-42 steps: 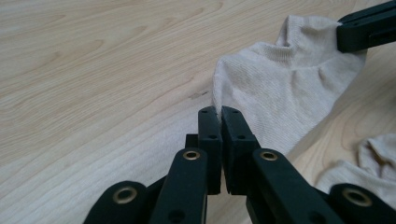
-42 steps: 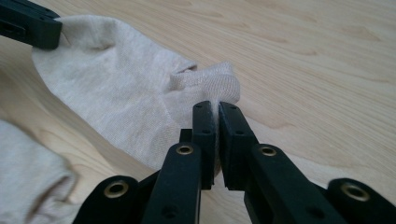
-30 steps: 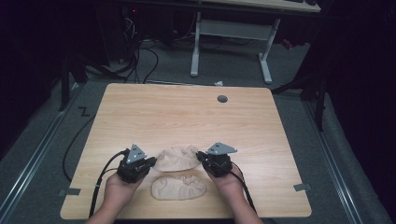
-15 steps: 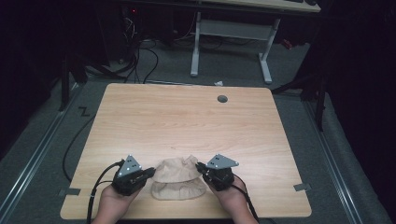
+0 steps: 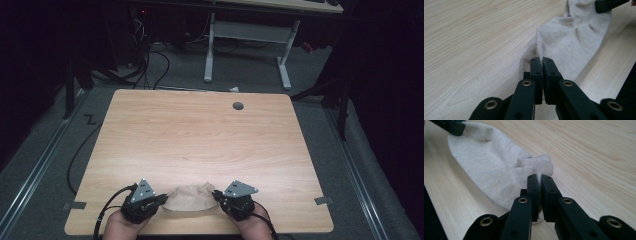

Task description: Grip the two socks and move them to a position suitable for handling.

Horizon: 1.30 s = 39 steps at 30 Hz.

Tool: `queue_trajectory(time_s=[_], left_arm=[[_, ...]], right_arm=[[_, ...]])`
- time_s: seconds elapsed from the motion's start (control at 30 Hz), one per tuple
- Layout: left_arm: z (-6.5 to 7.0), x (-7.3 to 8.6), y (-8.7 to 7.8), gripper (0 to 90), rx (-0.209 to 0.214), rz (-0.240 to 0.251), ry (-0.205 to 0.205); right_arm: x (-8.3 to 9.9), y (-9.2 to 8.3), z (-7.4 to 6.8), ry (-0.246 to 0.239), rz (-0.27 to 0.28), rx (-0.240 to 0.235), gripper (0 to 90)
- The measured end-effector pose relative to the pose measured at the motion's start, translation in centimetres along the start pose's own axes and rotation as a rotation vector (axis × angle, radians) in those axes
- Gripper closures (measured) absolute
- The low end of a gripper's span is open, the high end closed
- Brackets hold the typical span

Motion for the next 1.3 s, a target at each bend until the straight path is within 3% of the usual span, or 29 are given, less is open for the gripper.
queue_trajectory(time_s=[0.27,0.37,0.47,0.5,0.67,1.0,1.17,1.3], left_arm=[[-0.4,0.2,-0.2,87.4,0.002,-0.01,-0.01],[0.4,0.6,0.6,87.3,0.005,-0.041,-0.016],[0.4,0.7,0.8,87.2,0.001,-0.034,-0.034],[-0.4,1.0,0.8,87.1,-0.007,-0.078,0.012],[-1.1,1.3,1.7,86.8,-0.002,-0.104,0.002],[-1.9,0.8,2.6,86.1,-0.015,-0.098,0.001],[-2.7,0.4,2.8,82.8,-0.019,-0.081,-0.018],[-2.4,0.3,2.4,81.8,-0.008,-0.061,-0.018]], right_arm=[[0.1,0.3,0.0,0.004,-0.01,-0.01,85.9],[0.4,0.5,-0.1,-0.005,-0.032,-0.015,85.8],[0.7,0.9,-0.2,-0.014,-0.051,-0.015,85.8],[0.9,1.1,-0.1,-0.009,-0.063,-0.019,85.6],[1.4,1.7,0.1,-0.006,-0.102,-0.028,84.6],[1.5,2.1,0.4,-0.003,-0.103,-0.014,83.3],[1.3,2.2,0.4,0.012,-0.097,-0.018,79.0],[0.9,1.7,0.5,0.033,-0.058,-0.029,76.2]])
Point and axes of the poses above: each handheld gripper's, and its own axes: y roughly forward along the jaws, x roughly out of its underside, z roughly to its right, the point moved 7 cm from there along y, roughly forward along the jaws, and after that the axes turned 2 degrees about x, right-handed, at the moved point
